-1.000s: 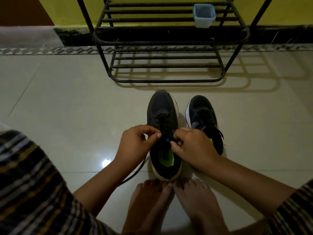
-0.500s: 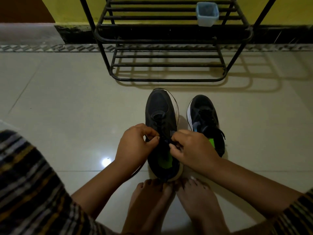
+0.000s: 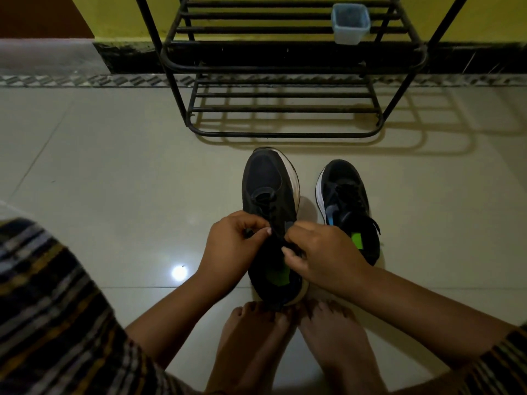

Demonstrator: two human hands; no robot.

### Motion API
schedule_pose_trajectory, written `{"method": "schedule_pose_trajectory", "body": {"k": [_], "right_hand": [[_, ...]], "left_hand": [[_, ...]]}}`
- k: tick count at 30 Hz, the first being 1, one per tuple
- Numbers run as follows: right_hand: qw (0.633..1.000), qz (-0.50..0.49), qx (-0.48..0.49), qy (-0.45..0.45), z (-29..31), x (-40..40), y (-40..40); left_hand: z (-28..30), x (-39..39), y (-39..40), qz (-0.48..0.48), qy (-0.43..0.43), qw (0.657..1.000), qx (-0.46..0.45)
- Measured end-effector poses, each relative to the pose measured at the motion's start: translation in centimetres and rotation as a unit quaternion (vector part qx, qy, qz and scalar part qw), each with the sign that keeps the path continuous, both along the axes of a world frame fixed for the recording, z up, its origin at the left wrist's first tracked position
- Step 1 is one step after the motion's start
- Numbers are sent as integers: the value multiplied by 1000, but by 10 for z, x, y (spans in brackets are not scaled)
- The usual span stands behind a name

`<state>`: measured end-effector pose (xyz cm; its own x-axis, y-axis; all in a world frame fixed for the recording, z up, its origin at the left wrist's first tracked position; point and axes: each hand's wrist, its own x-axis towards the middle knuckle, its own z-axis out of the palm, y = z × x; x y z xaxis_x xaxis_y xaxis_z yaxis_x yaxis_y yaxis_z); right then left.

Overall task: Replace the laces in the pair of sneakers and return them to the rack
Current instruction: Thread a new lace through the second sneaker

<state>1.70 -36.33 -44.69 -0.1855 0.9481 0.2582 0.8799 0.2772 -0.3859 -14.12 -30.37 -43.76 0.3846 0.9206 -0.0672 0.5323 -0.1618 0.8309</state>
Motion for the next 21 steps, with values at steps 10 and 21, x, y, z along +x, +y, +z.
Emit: {"method": "schedule_pose_trajectory", "body": {"k": [10, 21], "right_hand": [[999, 24, -26, 1, 1, 0, 0], [954, -104, -144, 241, 1, -1, 19]], "left_hand": [[6, 2, 6, 40, -95, 975, -194], [3, 3, 5, 71, -118, 969, -204]]}}
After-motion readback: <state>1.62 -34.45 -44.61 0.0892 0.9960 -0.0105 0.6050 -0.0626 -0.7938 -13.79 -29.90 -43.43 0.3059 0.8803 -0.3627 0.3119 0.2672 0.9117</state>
